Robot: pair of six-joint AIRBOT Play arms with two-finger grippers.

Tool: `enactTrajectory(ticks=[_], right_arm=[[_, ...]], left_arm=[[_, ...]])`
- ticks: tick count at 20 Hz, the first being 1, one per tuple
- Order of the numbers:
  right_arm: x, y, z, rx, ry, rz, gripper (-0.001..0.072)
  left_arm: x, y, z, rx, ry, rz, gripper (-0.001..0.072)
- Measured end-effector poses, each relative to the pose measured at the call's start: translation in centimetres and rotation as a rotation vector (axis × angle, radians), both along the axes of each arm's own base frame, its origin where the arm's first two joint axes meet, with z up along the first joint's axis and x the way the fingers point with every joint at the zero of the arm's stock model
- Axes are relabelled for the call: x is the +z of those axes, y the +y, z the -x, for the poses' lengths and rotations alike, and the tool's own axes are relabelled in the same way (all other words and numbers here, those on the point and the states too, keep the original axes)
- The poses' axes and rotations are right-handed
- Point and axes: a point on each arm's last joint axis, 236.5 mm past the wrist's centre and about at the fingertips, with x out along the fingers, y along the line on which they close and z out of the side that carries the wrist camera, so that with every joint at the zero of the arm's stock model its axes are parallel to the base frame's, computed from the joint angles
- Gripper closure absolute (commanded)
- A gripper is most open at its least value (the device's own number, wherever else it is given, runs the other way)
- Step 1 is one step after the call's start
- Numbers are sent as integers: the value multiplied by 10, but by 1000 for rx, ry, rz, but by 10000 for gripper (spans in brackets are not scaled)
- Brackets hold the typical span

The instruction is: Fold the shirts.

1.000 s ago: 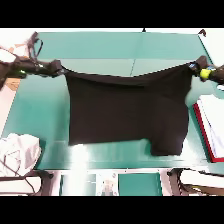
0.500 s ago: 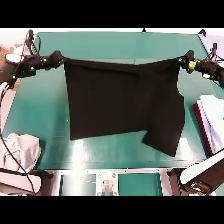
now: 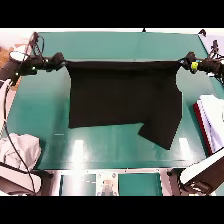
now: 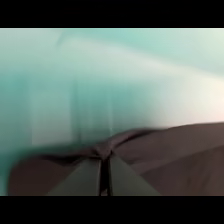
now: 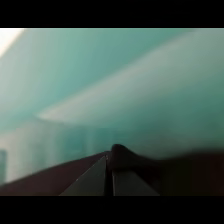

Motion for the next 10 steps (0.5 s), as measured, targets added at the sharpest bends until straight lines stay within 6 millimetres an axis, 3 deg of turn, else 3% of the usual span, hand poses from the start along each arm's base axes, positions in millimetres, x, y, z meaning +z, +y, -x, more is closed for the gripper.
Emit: enactTrajectory(ticks=[10], right_arm=[[-83,-18,86,175,357,169,695]], left_arm=[[-98,-2,85,-137,389,-141,678]])
